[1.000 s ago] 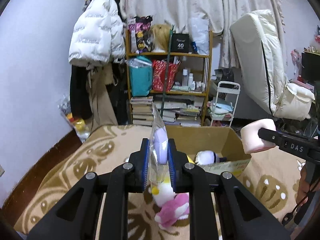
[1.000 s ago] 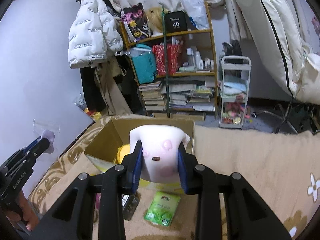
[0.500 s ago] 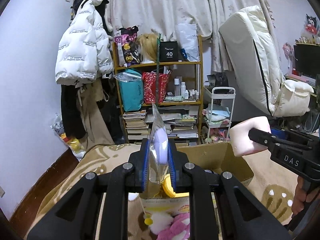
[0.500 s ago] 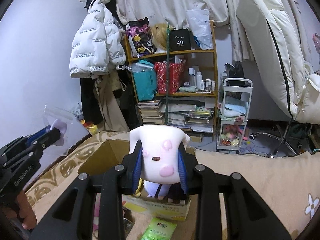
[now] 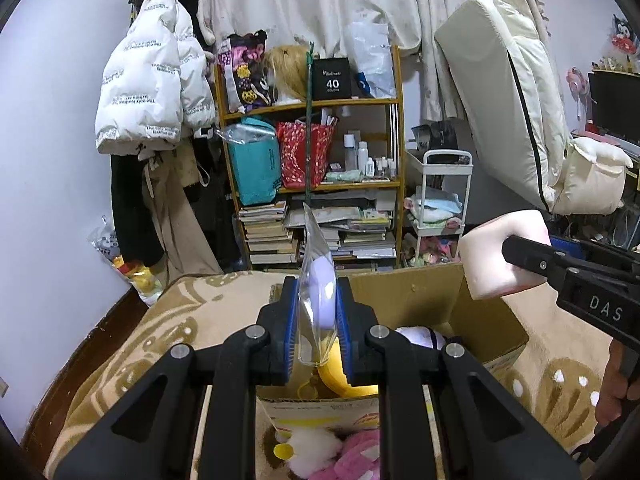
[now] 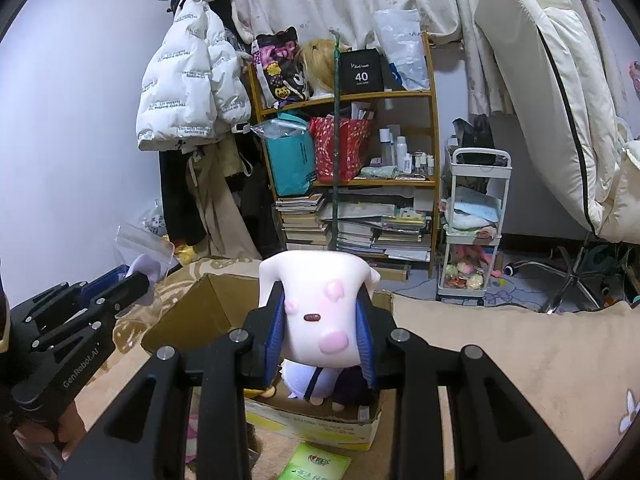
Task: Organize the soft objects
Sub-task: 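Lift the plastic bag with the left gripper while the right gripper carries the pink cube over the box, then lower the bag into the box and open the left gripper while the right gripper releases the pink cube inside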
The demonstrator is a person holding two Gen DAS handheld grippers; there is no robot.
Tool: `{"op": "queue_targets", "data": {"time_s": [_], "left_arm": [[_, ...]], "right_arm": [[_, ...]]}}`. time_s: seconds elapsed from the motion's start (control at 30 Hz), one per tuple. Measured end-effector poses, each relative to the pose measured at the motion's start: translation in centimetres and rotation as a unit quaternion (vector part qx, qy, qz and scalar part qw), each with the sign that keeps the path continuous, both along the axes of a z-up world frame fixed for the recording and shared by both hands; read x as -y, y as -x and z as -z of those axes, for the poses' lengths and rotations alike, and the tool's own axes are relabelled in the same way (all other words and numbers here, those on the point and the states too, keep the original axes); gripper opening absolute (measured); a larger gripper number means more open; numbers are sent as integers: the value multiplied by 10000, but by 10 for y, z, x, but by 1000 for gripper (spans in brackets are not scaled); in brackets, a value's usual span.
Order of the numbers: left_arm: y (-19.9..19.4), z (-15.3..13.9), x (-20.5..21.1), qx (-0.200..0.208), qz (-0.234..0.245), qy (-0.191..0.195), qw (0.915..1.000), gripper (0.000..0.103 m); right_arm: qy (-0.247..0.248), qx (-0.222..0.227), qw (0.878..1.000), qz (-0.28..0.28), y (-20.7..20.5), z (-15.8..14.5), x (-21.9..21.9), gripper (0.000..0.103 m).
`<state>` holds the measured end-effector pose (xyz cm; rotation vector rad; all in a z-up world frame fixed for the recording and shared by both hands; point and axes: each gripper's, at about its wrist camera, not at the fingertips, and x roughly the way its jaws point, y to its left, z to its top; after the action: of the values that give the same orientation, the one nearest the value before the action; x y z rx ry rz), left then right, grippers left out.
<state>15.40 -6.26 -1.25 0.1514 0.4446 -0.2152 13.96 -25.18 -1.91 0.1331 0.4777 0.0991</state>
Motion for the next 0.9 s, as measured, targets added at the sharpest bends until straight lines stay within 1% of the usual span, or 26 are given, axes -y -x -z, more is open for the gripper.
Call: {"op": "queue_targets", "data": {"time_s": [0.2, 0.33, 0.53, 0.63, 0.73, 0.9], "left_arm": [[-8, 14, 4, -200, 38, -3, 9998, 17], [-10, 24, 8, -276, 11, -129, 9995, 17], [-15, 31, 8, -397, 12, -127, 9991, 17], [-20, 35, 5, -482, -60, -121, 9987, 17], [-24, 38, 3, -613, -153, -103, 9979, 20], [-28, 43, -1, -779, -254, -154, 9965, 22]], "right_arm": [[53, -136, 9999, -74, -6, 8, -3, 34], [66, -205, 9996, -172, -6, 14, -6, 36], [117, -382, 9989, -257, -11, 28, -8, 38], [-40, -529, 9982, -280, -16, 35, -4, 41], [-165, -656, 9972, -313, -20, 41, 0, 45], [-22, -784, 9966, -255, -24, 51, 2, 47]]}}
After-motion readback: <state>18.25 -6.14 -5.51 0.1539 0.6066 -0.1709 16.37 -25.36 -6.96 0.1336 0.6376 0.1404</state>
